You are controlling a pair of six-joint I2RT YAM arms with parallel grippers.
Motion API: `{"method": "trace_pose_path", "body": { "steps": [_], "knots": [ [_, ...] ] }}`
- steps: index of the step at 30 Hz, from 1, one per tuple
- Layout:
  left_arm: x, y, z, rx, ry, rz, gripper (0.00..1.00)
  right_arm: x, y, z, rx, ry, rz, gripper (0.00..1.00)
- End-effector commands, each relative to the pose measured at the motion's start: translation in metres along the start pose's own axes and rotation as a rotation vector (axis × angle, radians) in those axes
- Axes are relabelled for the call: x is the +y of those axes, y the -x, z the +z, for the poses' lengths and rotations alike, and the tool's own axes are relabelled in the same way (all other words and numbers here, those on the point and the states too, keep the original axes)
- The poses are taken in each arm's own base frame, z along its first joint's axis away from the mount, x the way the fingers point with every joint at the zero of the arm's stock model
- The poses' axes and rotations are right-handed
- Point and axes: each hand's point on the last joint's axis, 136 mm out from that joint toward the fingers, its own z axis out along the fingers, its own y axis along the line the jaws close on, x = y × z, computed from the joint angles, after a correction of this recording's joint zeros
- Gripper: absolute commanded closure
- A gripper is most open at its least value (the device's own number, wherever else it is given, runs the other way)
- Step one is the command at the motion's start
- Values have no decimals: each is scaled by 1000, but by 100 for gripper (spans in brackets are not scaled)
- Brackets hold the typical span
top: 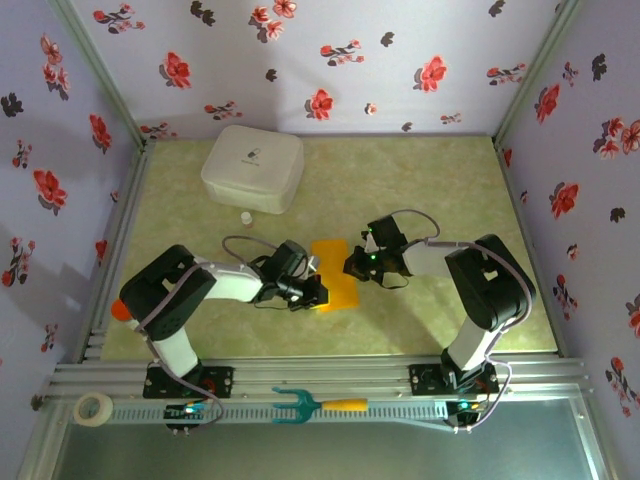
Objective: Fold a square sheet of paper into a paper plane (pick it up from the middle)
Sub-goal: First fold the square sheet of paper in half at the center of the table.
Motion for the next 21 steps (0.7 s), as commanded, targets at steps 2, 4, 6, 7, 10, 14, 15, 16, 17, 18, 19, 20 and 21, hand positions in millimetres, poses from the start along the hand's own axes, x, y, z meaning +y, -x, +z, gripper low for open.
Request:
{"method": "trace_pose_path", "body": {
  "steps": [2, 4, 6, 7, 10, 14, 15, 16, 17, 18, 19, 20, 21],
  "knots": [
    [25, -20, -1, 44, 98, -40, 97, -71, -25, 4, 32, -260, 109, 100],
    [17, -18, -6, 31, 88, -19, 96, -71, -25, 3, 31, -261, 108, 100],
    [10, -14, -12, 17, 87, 1, 96, -70, -25, 3, 31, -259, 108, 100],
    [6, -13, -13, 14, 78, 7, 95, -70, -24, 3, 30, -257, 106, 100],
    [-12, -6, -17, -11, 29, 19, 94, -70, -25, 3, 33, -258, 107, 100],
    [-28, 2, -22, -48, -14, 23, 91, -69, -25, 4, 33, -253, 108, 100],
    [-30, 4, -22, -52, -20, 22, 91, -69, -25, 4, 34, -252, 108, 100],
    [-29, 3, -20, -47, -18, 21, 91, -69, -25, 4, 33, -250, 108, 100],
    [-26, 2, -18, -37, -10, 16, 91, -69, -25, 4, 33, -250, 108, 100],
    [-23, 1, -16, -28, -4, 12, 91, -69, -24, 4, 32, -249, 108, 100],
    [-20, -1, -13, -20, 2, 8, 91, -69, -25, 5, 34, -249, 109, 100],
    [-15, -3, -10, -10, 9, 2, 91, -69, -25, 5, 33, -249, 108, 100],
    [-10, -5, -6, 3, 15, -9, 91, -69, -25, 5, 33, -248, 108, 100]
  ]
}}
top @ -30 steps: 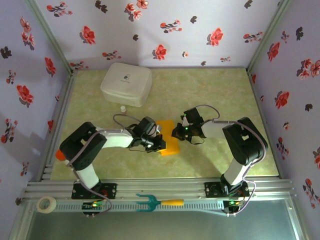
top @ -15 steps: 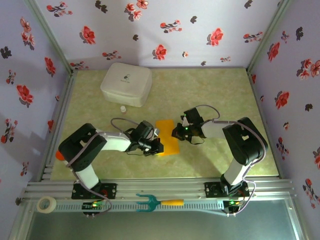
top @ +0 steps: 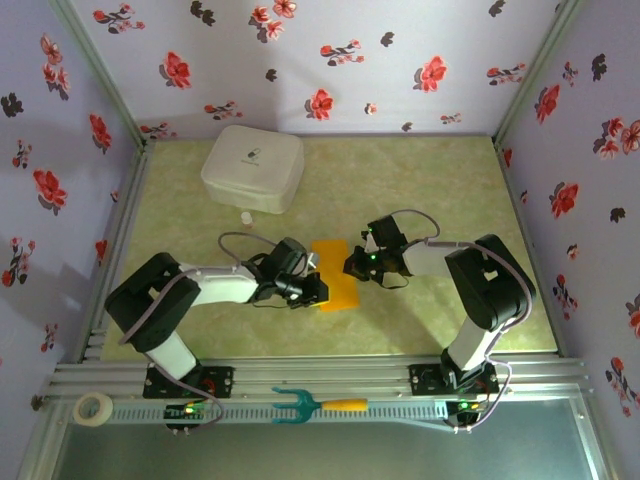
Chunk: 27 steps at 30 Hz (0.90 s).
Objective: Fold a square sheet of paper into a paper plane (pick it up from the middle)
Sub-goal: First fold the square sheet of paper in half at the center of the table.
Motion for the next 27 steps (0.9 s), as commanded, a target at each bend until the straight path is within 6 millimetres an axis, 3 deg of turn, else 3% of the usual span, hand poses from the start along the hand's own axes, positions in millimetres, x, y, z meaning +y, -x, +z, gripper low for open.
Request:
{"method": "trace_pose_path", "body": {
  "steps": [1, 8, 21, 24, 27],
  "knots": [
    [11, -8, 12, 43, 23, -30, 91, -70, -25, 5, 35, -251, 110, 100],
    [45, -32, 20, 104, 102, -69, 91, -70, -25, 5, 37, -248, 108, 100],
    [50, -57, 5, 151, 192, 11, 91, -70, -25, 4, 34, -251, 106, 100],
    [31, -49, -2, 119, 149, 36, 91, -69, -25, 4, 36, -247, 105, 100],
    [-13, -25, -19, 43, 48, 73, 90, -68, -25, 3, 33, -244, 104, 100]
  ]
}}
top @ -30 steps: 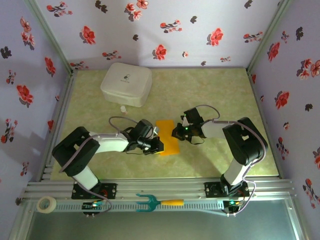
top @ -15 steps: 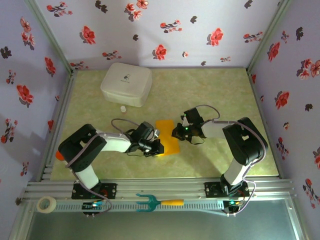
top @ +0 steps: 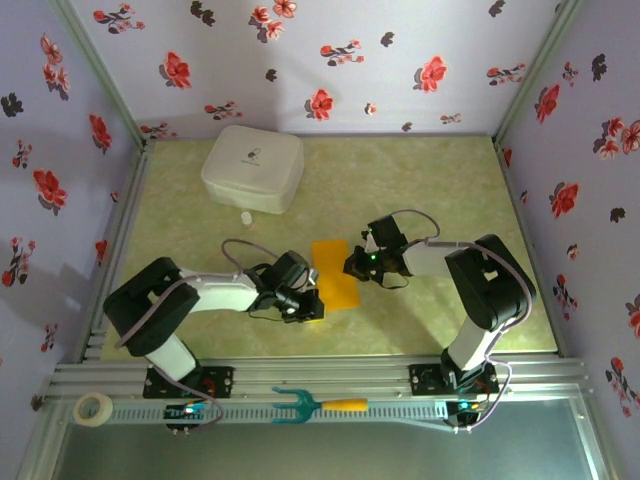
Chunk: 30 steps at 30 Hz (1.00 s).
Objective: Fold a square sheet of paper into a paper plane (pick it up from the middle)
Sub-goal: First fold the square sheet of paper in half at the center of the table.
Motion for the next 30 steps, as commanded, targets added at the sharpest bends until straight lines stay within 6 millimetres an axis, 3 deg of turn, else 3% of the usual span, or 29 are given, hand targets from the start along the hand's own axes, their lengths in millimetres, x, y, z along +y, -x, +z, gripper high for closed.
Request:
{"method": "trace_pose_path", "body": {
  "steps": [1, 4, 8, 12, 21, 27, 30],
  "knots": [
    [-43, 22, -30, -74, -71, 59, 90, -68, -25, 3, 34, -247, 105, 100],
    [-55, 47, -45, -119, -83, 65, 89, -68, -25, 3, 32, -247, 107, 100],
    [-43, 72, -36, -131, -78, 13, 90, -68, -25, 3, 30, -247, 103, 100],
    [-42, 84, -22, -126, -105, -12, 90, -68, -25, 4, 32, -246, 103, 100],
    [-2, 67, 9, -72, -79, -76, 90, -67, -25, 1, 29, -247, 99, 100],
    [24, 55, 17, -43, -35, -102, 90, -67, -25, 1, 29, -248, 100, 100],
    [23, 57, 15, -54, -44, -110, 90, -68, -26, 1, 31, -248, 102, 100]
  ]
}}
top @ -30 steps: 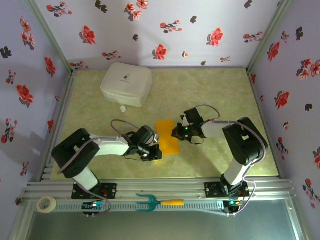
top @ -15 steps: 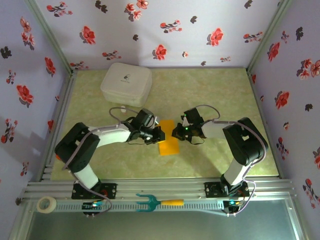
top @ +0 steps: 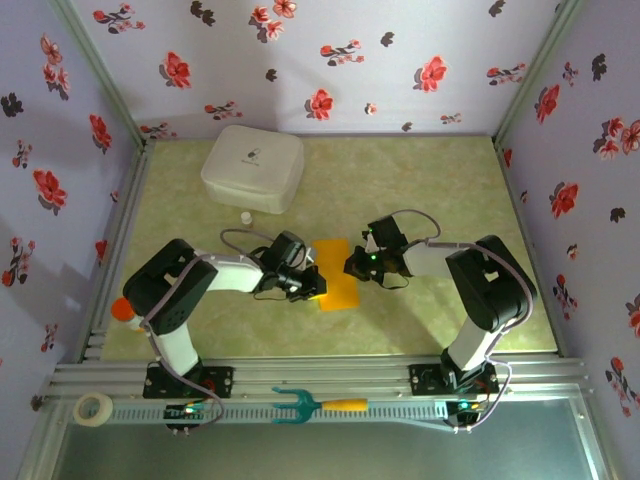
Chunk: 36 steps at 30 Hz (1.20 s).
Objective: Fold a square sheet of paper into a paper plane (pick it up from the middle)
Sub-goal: First fold the square sheet of paper in half at the center of the table.
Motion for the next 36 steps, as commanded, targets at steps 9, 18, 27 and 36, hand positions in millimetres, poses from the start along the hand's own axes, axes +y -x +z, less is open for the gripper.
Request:
{"method": "trace_pose_path", "body": {
  "steps": [9, 18, 27, 36],
  "knots": [
    [-25, 21, -21, -37, -19, 7, 90, -66, -26, 1, 40, -243, 100, 100],
    [-21, 43, -16, -48, 7, 4, 90, -66, -27, 2, 45, -242, 96, 100],
    [9, 35, -1, -18, 59, -35, 90, -64, -26, 1, 45, -237, 91, 100],
    [33, 27, 5, 5, 81, -71, 90, -64, -25, 2, 43, -234, 92, 100]
  ]
}}
